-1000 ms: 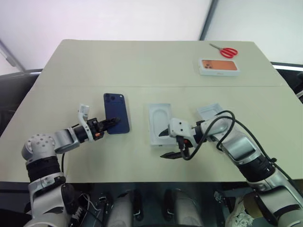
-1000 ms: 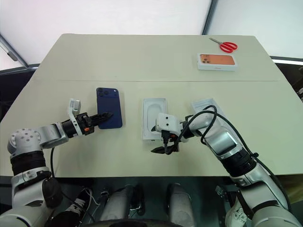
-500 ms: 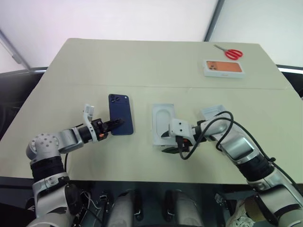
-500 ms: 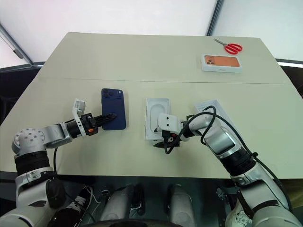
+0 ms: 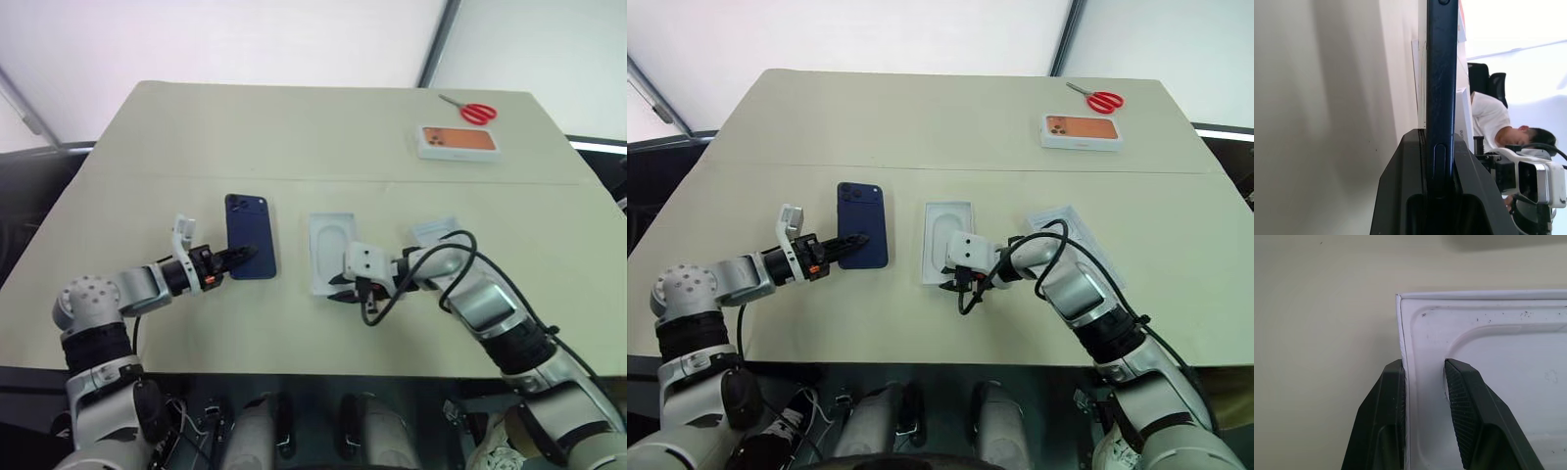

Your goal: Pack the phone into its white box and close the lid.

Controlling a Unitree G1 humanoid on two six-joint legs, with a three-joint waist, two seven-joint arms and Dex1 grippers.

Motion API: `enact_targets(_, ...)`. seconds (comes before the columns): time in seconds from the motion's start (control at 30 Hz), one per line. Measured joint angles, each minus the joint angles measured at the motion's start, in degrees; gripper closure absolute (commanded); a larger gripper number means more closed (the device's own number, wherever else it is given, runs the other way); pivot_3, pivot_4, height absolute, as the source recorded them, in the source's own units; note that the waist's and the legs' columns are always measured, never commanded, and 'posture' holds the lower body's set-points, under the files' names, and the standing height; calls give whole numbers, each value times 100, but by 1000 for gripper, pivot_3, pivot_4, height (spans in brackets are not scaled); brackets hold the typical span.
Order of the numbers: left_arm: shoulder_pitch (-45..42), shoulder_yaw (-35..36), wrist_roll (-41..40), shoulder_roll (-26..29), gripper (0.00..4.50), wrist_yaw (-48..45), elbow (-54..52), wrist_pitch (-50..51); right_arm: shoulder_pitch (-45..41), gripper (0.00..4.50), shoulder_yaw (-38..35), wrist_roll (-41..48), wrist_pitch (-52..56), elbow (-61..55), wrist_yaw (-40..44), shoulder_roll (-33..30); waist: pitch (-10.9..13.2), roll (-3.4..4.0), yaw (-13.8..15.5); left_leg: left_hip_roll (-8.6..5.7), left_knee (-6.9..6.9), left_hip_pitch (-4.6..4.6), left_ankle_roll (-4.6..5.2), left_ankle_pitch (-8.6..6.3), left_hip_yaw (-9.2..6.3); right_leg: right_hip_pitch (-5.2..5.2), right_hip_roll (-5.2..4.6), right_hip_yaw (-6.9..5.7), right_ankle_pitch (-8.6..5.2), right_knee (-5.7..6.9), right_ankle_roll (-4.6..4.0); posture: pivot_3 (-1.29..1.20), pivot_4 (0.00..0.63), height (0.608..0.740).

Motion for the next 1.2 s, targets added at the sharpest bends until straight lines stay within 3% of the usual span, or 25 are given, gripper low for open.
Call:
enact_targets(0.3,-247,111,-50,12,4500,95,51,19,-369,3264,233,-347,100,564,-692,1096,-3,-3,-155,60,14,4,-10,5,-1,3,66,3,13,-1,-25,0,150,738)
enact_targets(0.4,-352,159,-110,10,4500,121,44,86,-374,2348,231,-327,136,651,-725,1162,-3,-3,-155,61,14,4,-10,6,0,4,69,4,13,-1,-25,0,150,738)
enact_targets(0.53,-351,180,-119,-31,4500,217,28,141,-348,306,256,-301,16,639,-585,1071,-2,-1,-126,56,15,1,-10,6,0,5,67,4,13,-2,-25,0,150,738)
enact_targets(0.57,-346,180,-119,-46,4500,233,2,147,-333,48,256,-267,9,604,-513,1006,-2,-1,-112,55,15,1,-10,6,0,5,66,4,13,-2,-25,0,150,738)
enact_targets(0.83,-348,143,-120,-239,4500,254,-80,232,-367,48,261,-235,159,333,-85,449,-1,-1,19,55,17,0,-10,5,-2,3,64,6,13,-3,-26,0,150,738)
enact_targets(1.2,-351,154,-111,-197,4500,259,-61,227,-381,48,253,-31,563,171,29,523,-1,-1,21,55,18,-3,-10,5,-2,1,63,6,14,-4,-28,0,150,738)
